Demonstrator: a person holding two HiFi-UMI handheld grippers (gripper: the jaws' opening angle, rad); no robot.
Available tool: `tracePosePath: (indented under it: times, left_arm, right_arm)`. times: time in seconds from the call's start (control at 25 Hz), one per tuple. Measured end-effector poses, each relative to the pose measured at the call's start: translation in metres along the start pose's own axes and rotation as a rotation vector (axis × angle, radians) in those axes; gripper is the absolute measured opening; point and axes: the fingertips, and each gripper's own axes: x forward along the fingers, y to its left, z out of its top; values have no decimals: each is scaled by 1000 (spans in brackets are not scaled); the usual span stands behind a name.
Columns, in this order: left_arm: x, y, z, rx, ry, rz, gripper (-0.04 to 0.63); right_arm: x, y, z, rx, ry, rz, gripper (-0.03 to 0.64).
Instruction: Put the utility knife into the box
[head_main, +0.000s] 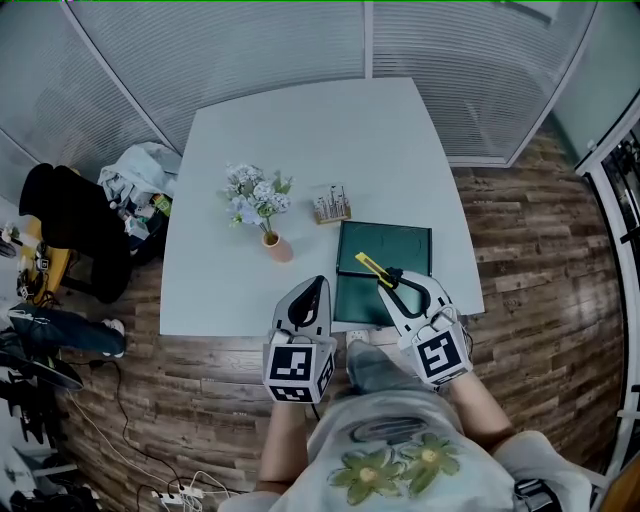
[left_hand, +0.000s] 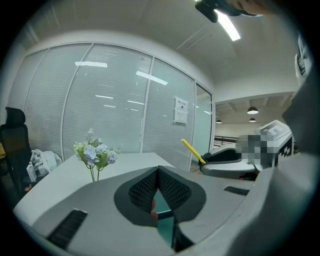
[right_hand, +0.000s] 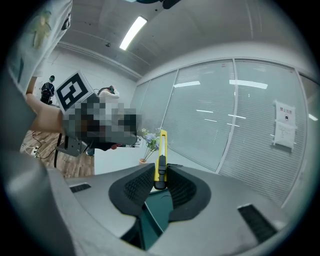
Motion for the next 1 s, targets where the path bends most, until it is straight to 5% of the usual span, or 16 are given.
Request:
tracePosePath:
  times: [1.0]
  left_arm:
    - [31, 17, -12, -28, 43, -13, -6]
  right_arm:
    - [33, 5, -35, -72, 101, 86, 81]
